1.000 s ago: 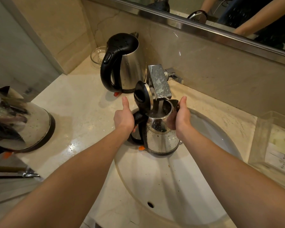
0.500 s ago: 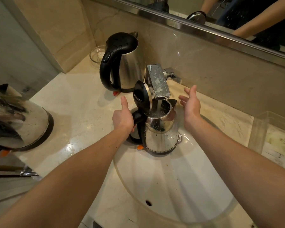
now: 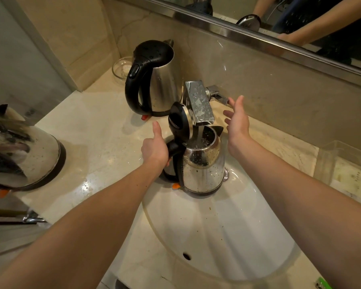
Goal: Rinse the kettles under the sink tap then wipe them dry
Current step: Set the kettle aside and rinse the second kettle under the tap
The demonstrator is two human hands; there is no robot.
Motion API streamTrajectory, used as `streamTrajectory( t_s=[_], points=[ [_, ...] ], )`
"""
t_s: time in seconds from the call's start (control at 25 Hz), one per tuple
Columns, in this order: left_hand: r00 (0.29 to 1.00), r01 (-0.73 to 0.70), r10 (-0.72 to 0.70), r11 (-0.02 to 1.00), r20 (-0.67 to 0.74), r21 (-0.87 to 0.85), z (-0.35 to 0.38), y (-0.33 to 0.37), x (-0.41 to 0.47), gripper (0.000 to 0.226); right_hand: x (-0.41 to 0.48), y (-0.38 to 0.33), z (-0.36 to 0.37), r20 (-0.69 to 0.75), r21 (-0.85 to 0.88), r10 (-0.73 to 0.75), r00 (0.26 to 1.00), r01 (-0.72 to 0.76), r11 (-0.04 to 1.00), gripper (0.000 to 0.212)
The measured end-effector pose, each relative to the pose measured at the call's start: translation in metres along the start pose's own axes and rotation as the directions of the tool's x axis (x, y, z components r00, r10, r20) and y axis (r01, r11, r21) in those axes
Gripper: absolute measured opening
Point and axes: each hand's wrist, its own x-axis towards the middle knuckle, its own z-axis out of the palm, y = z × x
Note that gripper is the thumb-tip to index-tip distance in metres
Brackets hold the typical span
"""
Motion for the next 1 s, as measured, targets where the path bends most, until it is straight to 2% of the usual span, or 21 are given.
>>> streamTrajectory(
  t_s=[0.24, 0.4, 0.52, 0.6, 0.72, 1.0],
  points=[
    [1.0, -0.007, 0.007, 1.0, 0.002, -0.009, 0.0, -0.001, -0.002, 0.073, -0.012, 0.001, 0.014, -0.072, 0.057, 0.006, 0.997, -0.002, 0.998, 0.056],
    [1.0, -0.006, 0.006, 1.0, -0.004, -0.021, -0.001, 0.002, -0.005, 0.071, -0.013, 0.005, 0.011, -0.062, 0.081, 0.014, 0.998, -0.009, 0.997, 0.056],
    [1.0, -0.003, 0.004, 1.0, 0.013, -0.03, -0.004, 0.002, -0.006, 0.068, -0.014, 0.024, 0.003, -0.092, 0.151, 0.137, 0.986, -0.122, 0.981, 0.061],
    [1.0, -0.004, 0.005, 1.0, 0.027, -0.031, -0.005, 0.001, -0.006, 0.07, -0.017, 0.042, -0.007, -0.054, 0.195, 0.227, 0.972, -0.213, 0.958, 0.066],
    [1.0, -0.011, 0.012, 0.999, 0.025, -0.031, -0.006, 0.001, -0.005, 0.073, -0.019, 0.06, -0.014, 0.018, 0.145, 0.255, 0.967, -0.255, 0.956, 0.064],
    [0.999, 0.013, -0.011, 0.999, 0.043, -0.049, -0.008, 0.001, -0.008, 0.071, -0.022, 0.064, -0.007, 0.015, 0.12, 0.264, 0.964, -0.264, 0.957, 0.056]
  ],
)
